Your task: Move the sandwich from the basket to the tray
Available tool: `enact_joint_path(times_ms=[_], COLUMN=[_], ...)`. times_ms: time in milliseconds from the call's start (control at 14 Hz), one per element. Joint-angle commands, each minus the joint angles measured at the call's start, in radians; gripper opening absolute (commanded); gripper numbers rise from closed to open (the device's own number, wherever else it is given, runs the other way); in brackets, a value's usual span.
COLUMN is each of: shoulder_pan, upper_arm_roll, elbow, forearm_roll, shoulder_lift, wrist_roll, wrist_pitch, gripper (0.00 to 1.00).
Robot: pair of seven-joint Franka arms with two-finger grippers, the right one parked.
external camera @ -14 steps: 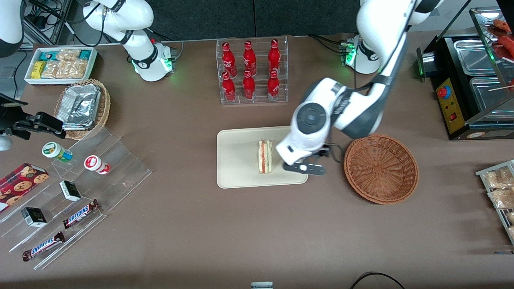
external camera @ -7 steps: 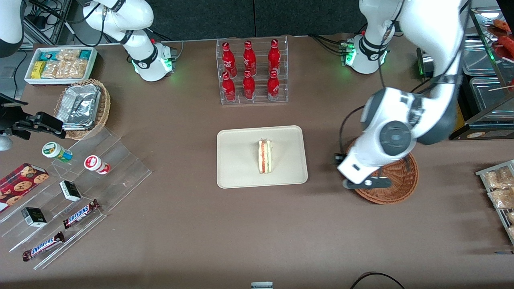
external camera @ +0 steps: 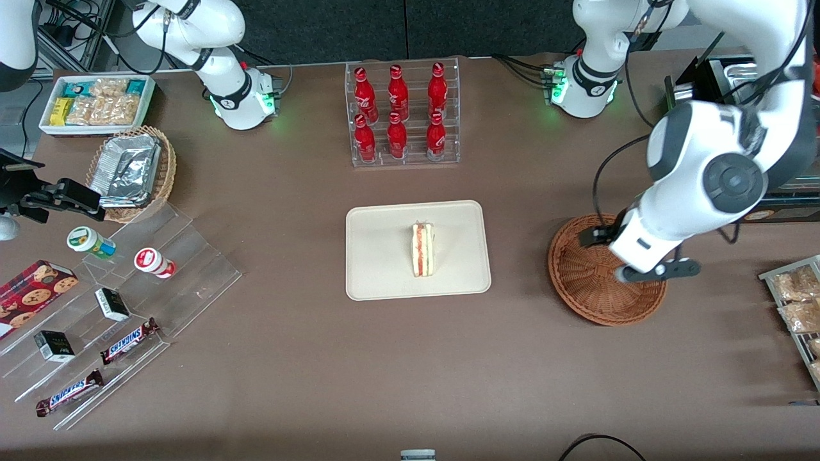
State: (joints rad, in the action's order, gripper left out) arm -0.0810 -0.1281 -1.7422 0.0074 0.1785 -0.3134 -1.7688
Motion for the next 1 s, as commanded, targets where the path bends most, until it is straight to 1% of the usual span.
enact_joint_path(times_ms=[0,286,500,714,929], shoulder_pan=[0.059,0.101,0.124,0.138,0.135], upper_arm_roll=[-0.010,-0.011,-0.007,0.002,0.041], elbow=[-0.109,-0.100,-0.053,-0.048,-0.036], forearm_roll=[-0.012,-0.012,-0.012,-0.012,-0.012], shoulder_lift=[-0.155,-0.247,-0.295,-0.327,-0.333], wrist_roll=[0.031,0.042,0.103,0.131,0.132], wrist_pitch=[0.044,0.147,0.262,0.301,0.310], gripper=[1.00,1.00,1.00,1.00,1.00])
